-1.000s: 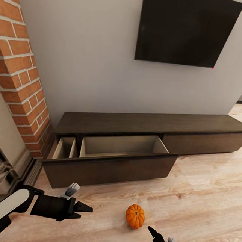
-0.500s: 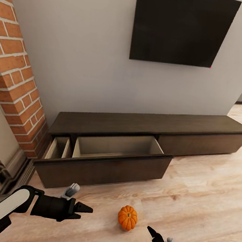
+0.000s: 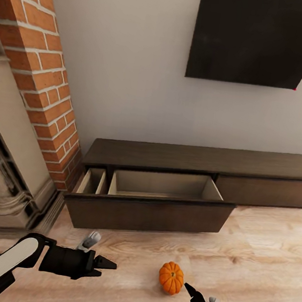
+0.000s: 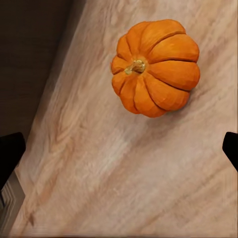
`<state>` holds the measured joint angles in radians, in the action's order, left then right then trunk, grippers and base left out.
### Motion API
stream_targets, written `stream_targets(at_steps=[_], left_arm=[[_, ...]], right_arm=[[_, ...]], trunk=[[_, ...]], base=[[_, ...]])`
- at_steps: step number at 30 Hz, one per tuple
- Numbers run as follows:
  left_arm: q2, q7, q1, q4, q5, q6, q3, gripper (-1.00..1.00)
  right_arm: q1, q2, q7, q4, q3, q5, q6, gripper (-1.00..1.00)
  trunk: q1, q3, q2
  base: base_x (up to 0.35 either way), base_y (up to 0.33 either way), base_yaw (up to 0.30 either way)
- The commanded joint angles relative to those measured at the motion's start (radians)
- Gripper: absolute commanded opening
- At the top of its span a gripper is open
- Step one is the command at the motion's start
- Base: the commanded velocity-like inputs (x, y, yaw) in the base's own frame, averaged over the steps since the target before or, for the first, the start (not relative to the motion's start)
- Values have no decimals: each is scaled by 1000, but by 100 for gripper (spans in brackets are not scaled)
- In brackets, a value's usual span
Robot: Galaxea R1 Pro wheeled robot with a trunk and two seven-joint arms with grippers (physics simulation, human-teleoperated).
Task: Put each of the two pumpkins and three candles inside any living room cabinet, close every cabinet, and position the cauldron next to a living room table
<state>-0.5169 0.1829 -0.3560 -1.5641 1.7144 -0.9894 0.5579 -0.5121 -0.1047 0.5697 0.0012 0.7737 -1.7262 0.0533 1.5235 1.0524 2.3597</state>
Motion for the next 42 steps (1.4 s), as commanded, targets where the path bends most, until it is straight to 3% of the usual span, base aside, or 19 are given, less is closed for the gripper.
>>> stream_targets(at_steps=[1, 7, 14, 22, 30, 35, 39, 42], left_arm=[[0, 10, -1, -1, 10, 0, 6, 100], [0, 8, -1, -1, 9, 0, 13, 100], [-1, 5, -1, -2, 10, -1, 12, 100], [-2, 3, -1, -5, 17, -3, 1, 100], [-3, 3, -2, -4, 20, -3, 0, 100], [-6, 2, -3, -4, 21, -4, -1, 100], [-18, 1, -4, -4, 22, -6, -12, 100], [-20, 1, -4, -4, 23, -6, -25, 100]], right_arm=[[0, 0, 4, 0, 6, -10, 5, 100], [0, -5, 14, 0, 4, -11, 5, 100], [0, -71, 2, -8, 3, -10, 52, 100], [-5, -107, -72, -16, 3, -10, 98, 100], [-64, -115, -183, -26, 8, -9, 101, 100], [-139, -109, -230, -70, 95, -9, 144, 100], [-218, -103, -332, -99, 121, -8, 193, 100], [-249, -82, -385, -124, 163, -8, 216, 100]], trunk=[[0, 1, 0], [0, 1, 0], [0, 1, 0], [27, 23, 49], [57, 48, 105], [77, 64, 140], [78, 79, 141], [80, 91, 142]], base=[[91, -95, 281], [66, -65, 131], [6, -6, 11], [0, 0, 0], [0, 0, 0], [0, 0, 0], [0, 0, 0], [0, 0, 0]])
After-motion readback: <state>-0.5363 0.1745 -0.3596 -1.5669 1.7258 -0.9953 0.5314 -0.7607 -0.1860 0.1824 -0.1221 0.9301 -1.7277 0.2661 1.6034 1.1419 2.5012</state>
